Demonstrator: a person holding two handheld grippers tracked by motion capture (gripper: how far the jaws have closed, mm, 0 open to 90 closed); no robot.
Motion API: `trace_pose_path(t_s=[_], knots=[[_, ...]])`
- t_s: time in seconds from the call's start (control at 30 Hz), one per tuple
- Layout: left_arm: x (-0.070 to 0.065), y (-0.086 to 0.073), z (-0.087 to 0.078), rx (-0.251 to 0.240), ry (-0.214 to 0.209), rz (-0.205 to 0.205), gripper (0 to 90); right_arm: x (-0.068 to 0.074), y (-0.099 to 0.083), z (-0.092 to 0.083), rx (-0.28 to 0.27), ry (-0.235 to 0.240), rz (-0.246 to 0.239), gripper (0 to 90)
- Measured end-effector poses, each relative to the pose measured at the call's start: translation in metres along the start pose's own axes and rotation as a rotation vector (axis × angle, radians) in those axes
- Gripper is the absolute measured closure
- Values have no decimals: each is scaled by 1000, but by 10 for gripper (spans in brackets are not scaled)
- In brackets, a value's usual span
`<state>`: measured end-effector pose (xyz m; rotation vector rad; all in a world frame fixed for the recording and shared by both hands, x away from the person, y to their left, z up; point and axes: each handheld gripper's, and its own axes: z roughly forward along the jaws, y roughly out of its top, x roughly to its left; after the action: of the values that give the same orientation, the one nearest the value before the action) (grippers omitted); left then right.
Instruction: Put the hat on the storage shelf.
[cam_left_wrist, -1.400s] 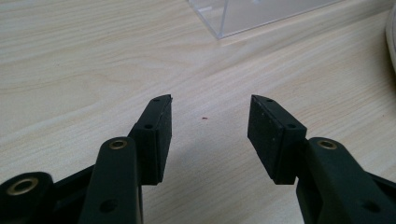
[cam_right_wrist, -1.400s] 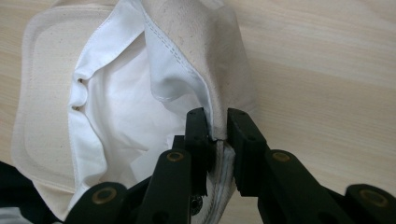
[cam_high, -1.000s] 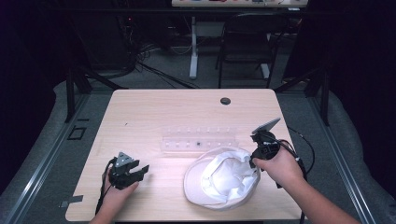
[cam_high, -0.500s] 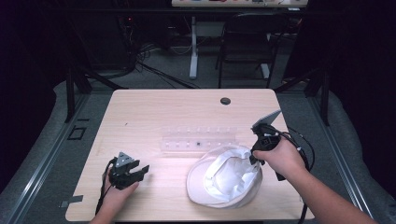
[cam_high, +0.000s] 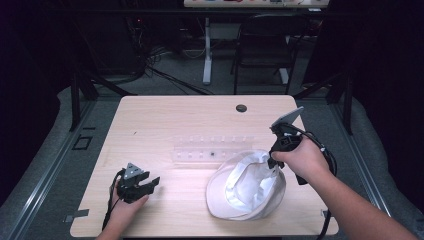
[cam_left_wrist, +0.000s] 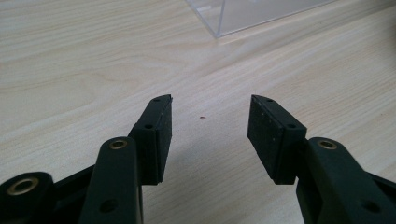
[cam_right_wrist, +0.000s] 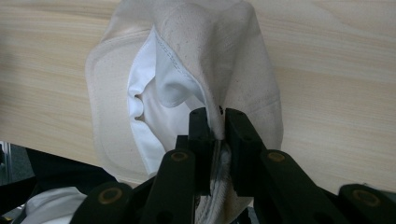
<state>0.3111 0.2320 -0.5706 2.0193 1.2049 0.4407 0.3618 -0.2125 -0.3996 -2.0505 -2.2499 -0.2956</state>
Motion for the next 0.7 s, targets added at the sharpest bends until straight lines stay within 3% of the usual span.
trace_pose_path(t_s=[0.37,0.43,0.47,0.63,0.7], knots=[[0,0,0,-3,0,0,503,8,3,-27,1,-5,-7,816],[0,0,0,-1,-1,0,503,7,4,-31,8,7,-7,816],[0,0,0,1,-1,0,504,9,3,-31,-16,22,19,816],[0,0,0,1,-2,-5,504,7,6,-41,1,43,8,816],[0,0,0,2,-2,0,504,6,8,-43,-1,70,25,816]])
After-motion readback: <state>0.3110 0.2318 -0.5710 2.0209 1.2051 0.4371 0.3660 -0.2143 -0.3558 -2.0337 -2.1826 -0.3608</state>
